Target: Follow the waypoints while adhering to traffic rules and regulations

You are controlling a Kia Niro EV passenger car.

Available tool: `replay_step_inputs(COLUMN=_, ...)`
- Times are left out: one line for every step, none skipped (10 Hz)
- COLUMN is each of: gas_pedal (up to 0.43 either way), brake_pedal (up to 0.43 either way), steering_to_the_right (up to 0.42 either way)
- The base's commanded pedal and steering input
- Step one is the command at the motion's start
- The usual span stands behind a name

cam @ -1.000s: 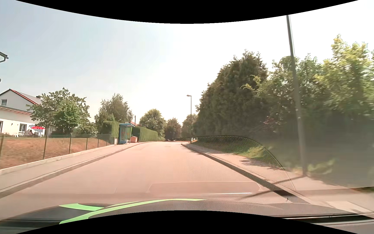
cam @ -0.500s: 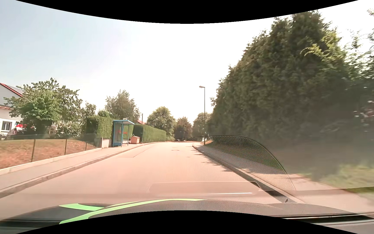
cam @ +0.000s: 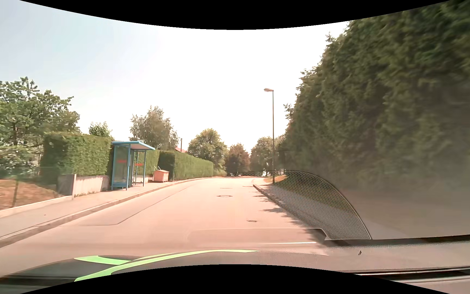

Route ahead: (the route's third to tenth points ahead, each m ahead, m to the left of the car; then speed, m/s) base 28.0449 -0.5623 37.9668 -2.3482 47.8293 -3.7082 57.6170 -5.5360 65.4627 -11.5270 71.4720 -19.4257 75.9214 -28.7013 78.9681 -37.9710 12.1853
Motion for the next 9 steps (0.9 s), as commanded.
replay_step_inputs(gas_pedal=0.197, brake_pedal=0.0, steering_to_the_right=-0.01)
replay_step_inputs(gas_pedal=0.197, brake_pedal=0.0, steering_to_the_right=-0.007)
replay_step_inputs(gas_pedal=0.197, brake_pedal=0.0, steering_to_the_right=-0.004)
replay_step_inputs(gas_pedal=0.189, brake_pedal=0.0, steering_to_the_right=0.0)
replay_step_inputs(gas_pedal=0.13, brake_pedal=0.0, steering_to_the_right=0.002)
replay_step_inputs(gas_pedal=0.13, brake_pedal=0.0, steering_to_the_right=0.004)
replay_step_inputs(gas_pedal=0.13, brake_pedal=0.0, steering_to_the_right=0.005)
replay_step_inputs(gas_pedal=0.13, brake_pedal=0.0, steering_to_the_right=0.006)
replay_step_inputs(gas_pedal=0.13, brake_pedal=0.0, steering_to_the_right=0.006)
